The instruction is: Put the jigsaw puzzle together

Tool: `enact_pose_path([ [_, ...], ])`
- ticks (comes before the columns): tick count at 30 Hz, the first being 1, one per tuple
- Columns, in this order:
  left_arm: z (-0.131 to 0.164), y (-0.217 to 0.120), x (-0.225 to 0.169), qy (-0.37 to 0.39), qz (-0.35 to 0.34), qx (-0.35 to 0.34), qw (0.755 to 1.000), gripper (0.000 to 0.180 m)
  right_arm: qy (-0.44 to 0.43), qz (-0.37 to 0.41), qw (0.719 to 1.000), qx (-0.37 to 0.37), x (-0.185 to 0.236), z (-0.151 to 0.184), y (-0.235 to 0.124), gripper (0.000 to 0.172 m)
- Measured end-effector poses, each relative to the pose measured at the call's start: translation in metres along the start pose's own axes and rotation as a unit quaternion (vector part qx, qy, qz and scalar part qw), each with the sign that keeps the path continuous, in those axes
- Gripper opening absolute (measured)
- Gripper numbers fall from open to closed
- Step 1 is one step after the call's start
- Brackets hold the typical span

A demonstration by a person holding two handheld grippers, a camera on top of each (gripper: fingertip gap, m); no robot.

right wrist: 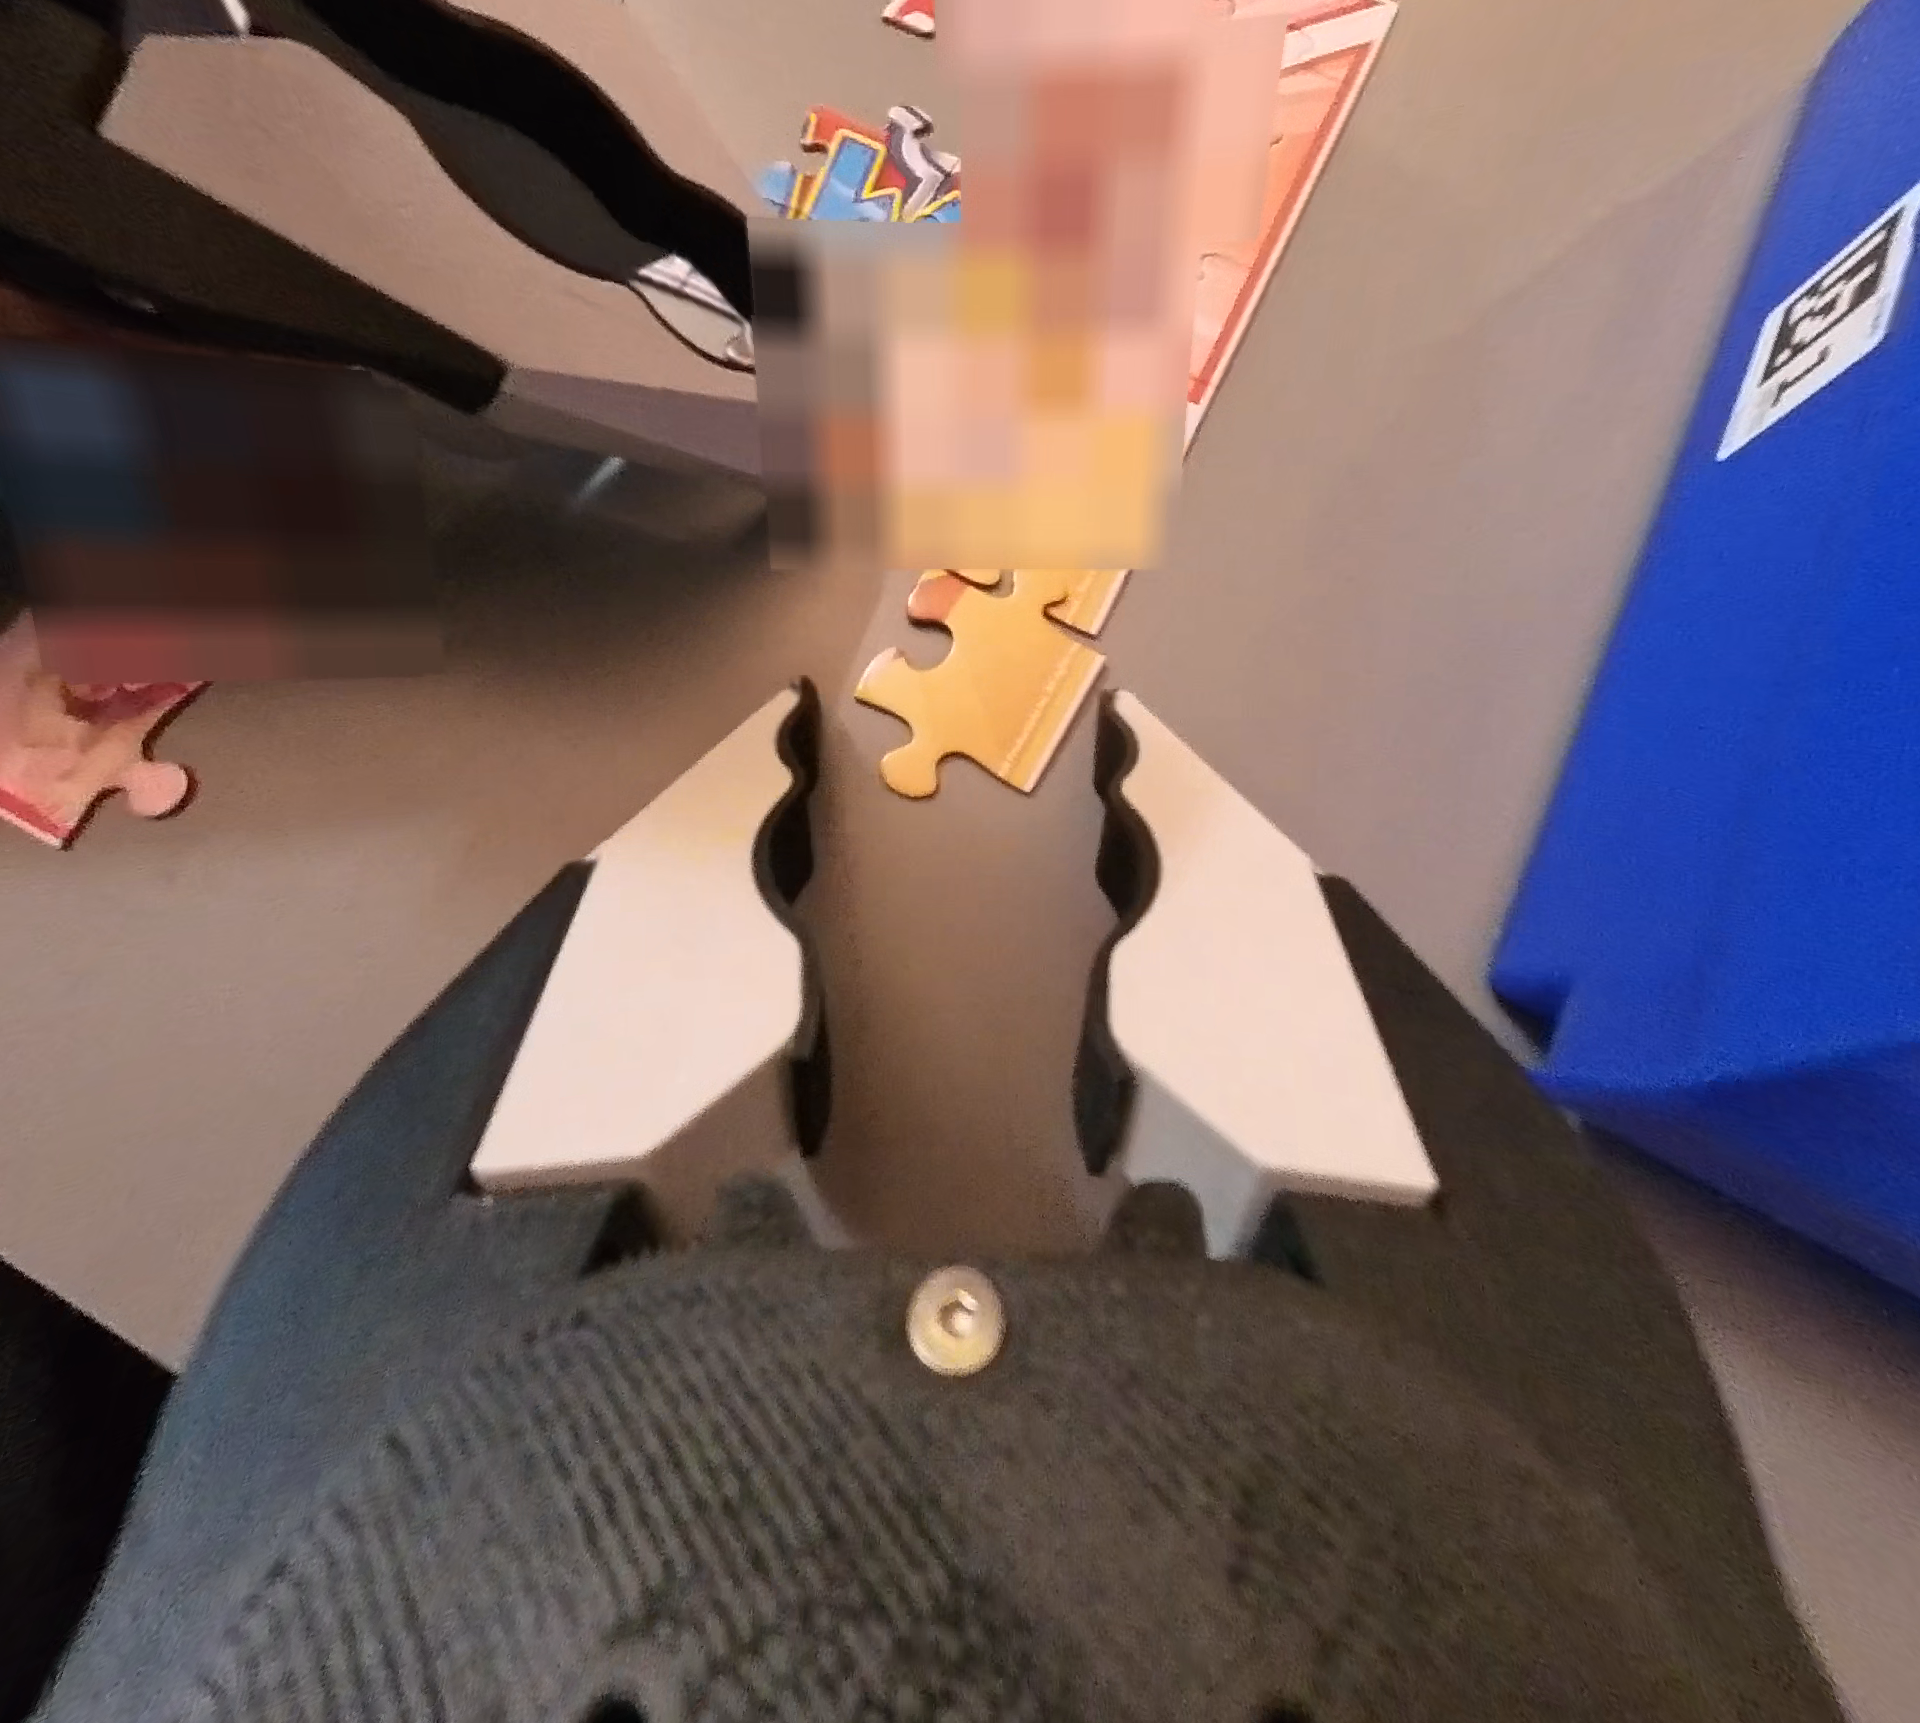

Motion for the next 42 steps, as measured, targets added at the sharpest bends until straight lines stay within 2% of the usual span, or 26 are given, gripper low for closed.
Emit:
enact_pose_path([
  [7,0.000,0.001,-0.001,-0.004,0.009,0.001,1.000,0.015,-0.003,-0.012,1.000,0.001,-0.001,-0.003,0.004,0.043],
  [20,0.001,0.001,0.000,-0.012,0.016,0.003,1.000,0.016,-0.024,0.006,1.000,-0.004,-0.003,-0.010,-0.002,0.047],
  [24,0.001,0.001,-0.001,-0.010,0.015,0.003,1.000,0.016,-0.035,0.007,0.999,-0.030,-0.002,-0.020,-0.001,0.035],
  [28,0.001,0.001,-0.001,-0.010,0.015,0.002,1.000,0.016,-0.025,0.006,1.000,0.000,-0.007,-0.013,0.011,0.020],
  [35,0.001,0.000,-0.001,-0.008,0.014,0.002,1.000,0.015,-0.028,0.011,1.000,-0.005,-0.010,-0.019,0.014,0.002],
  [42,0.002,-0.001,0.000,-0.015,0.019,0.001,1.000,0.016,-0.029,0.023,0.999,0.001,-0.014,-0.020,0.018,0.000],
])
Point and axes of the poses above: each gripper's, where its closed fingertips meet, y out along the fingers, z out of its underside, x = y × z across the jaws, the point moved 4 cm from there along -y, back along the fingers, and after that the axes turned 7 degrees about -z, right-handed, at the moved point
